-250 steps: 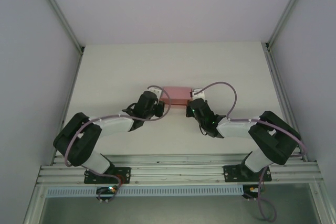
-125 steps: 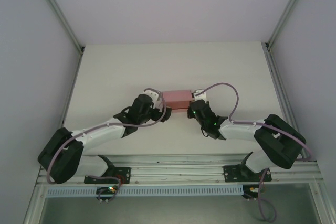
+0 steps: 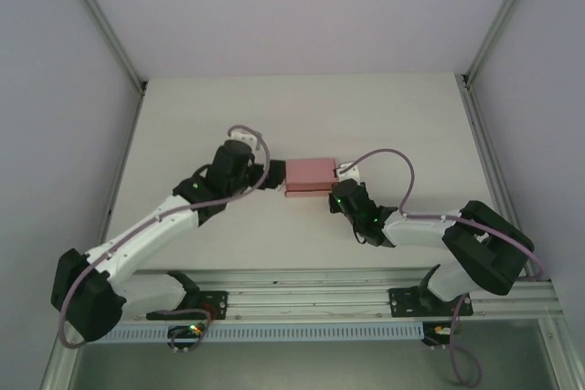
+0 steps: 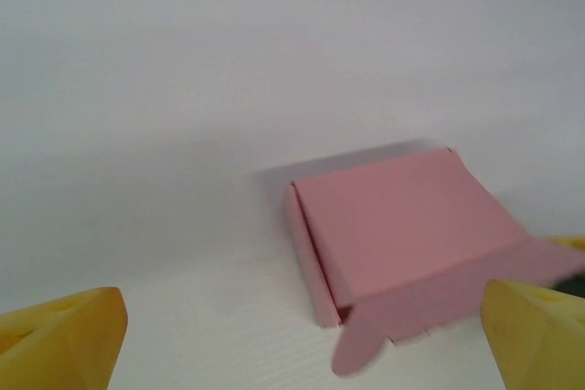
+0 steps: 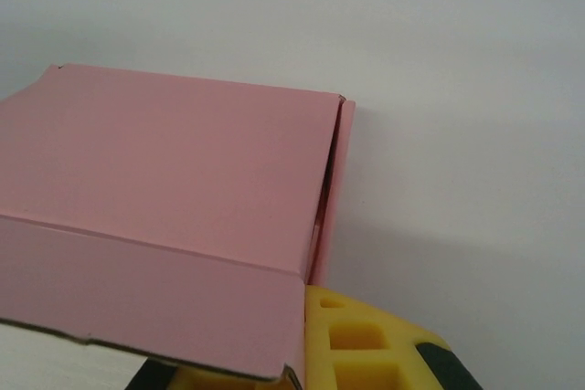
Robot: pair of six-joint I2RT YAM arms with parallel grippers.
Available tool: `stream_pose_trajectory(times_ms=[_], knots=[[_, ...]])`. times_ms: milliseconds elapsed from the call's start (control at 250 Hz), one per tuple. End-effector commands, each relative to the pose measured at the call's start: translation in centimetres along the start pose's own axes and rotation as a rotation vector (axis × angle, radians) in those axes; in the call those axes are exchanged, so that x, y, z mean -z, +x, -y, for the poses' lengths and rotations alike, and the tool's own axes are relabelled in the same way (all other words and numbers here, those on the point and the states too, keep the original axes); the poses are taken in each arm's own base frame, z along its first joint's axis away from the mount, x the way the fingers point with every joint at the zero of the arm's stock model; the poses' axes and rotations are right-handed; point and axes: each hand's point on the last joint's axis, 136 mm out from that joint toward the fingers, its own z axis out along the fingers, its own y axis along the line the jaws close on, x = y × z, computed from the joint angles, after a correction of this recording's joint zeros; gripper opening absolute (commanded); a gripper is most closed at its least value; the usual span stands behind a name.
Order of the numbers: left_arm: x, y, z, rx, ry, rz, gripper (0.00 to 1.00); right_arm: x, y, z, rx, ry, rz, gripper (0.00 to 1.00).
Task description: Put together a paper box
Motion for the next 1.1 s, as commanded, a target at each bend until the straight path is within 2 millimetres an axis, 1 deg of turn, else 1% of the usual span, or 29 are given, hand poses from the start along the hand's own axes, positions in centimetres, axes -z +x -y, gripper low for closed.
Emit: stream_pose_trajectory(times_ms=[0,52,80,168,308,383,499,619,695,731,771,775,795,863,879,911,951,971,994,1042,1098], knots=[[-2.7,2.3,-0.8,0.12,0.022,-0.16,1.0,-0.2,1.3,0.2,0.033,0.014,-0.036,0.05],[-4.0,2.3,-0.4,0.126,0.047,-0.179,1.0,-0.3,1.7,0.2,0.034,0.016,-0.046,0.08],[-4.6,2.0,0.1,0.123,0.069,-0.18,1.0,-0.3,1.7,0.2,0.033,0.012,-0.047,0.08],[-6.9,2.3,1.2,0.136,0.145,-0.22,0.98,-0.3,2.0,0.3,0.041,0.016,-0.056,0.08],[-10.7,4.2,0.6,0.199,0.184,-0.281,0.92,-0.3,2.3,0.5,0.052,0.023,-0.062,0.09],[-12.2,4.9,0.8,0.238,0.237,-0.311,0.85,-0.4,2.6,0.5,0.059,0.024,-0.073,0.1],[-13.4,5.4,1.4,0.264,0.295,-0.317,0.73,-0.6,3.3,0.5,0.068,0.025,-0.102,0.17],[-14.1,5.9,0.6,0.276,0.281,-0.307,0.58,-0.4,3.5,0.4,0.063,0.017,-0.111,0.24],[-14.4,6.6,-0.1,0.301,0.273,-0.321,0.49,0.4,3.5,0.5,0.054,-0.004,-0.117,0.33],[-14.5,6.9,-0.3,0.312,0.281,-0.33,0.47,0.9,3.4,0.4,0.056,-0.021,-0.117,0.39],[-14.7,7.2,-0.6,0.329,0.283,-0.337,0.44,1.3,3.8,0.5,0.063,-0.033,-0.135,0.48],[-14.7,7.2,-0.6,0.33,0.283,-0.338,0.43,1.5,3.5,0.4,0.059,-0.038,-0.126,0.49],[-14.8,7.4,-0.7,0.336,0.284,-0.34,0.4,1.9,3.2,0.4,0.059,-0.05,-0.124,0.53],[-15.1,7.6,-0.9,0.349,0.288,-0.343,0.37,3.1,3.1,0.6,0.078,-0.069,-0.146,0.69],[-15.2,7.7,-1.0,0.352,0.287,-0.344,0.34,3.3,3.2,0.6,0.085,-0.075,-0.153,0.72],[-15.3,7.7,-1.1,0.355,0.287,-0.344,0.31,3.8,3.1,0.6,0.104,-0.086,-0.16,0.8],[-15.4,7.8,-1.3,0.357,0.286,-0.347,0.3,4.2,2.8,0.6,0.121,-0.094,-0.169,0.92],[-15.5,7.9,-1.3,0.359,0.288,-0.348,0.28,4.4,2.6,0.7,0.132,-0.098,-0.171,0.97],[-15.6,7.9,-1.4,0.359,0.289,-0.35,0.26,4.6,2.2,0.7,0.139,-0.1,-0.17,1.0],[-15.7,8.0,-1.5,0.363,0.291,-0.354,0.24,4.7,1.4,1.1,0.125,-0.078,-0.166,1.0],[-15.7,8.1,-1.6,0.374,0.295,-0.355,0.23,4.5,0.4,1.4,0.068,-0.075,-0.17,1.0]])
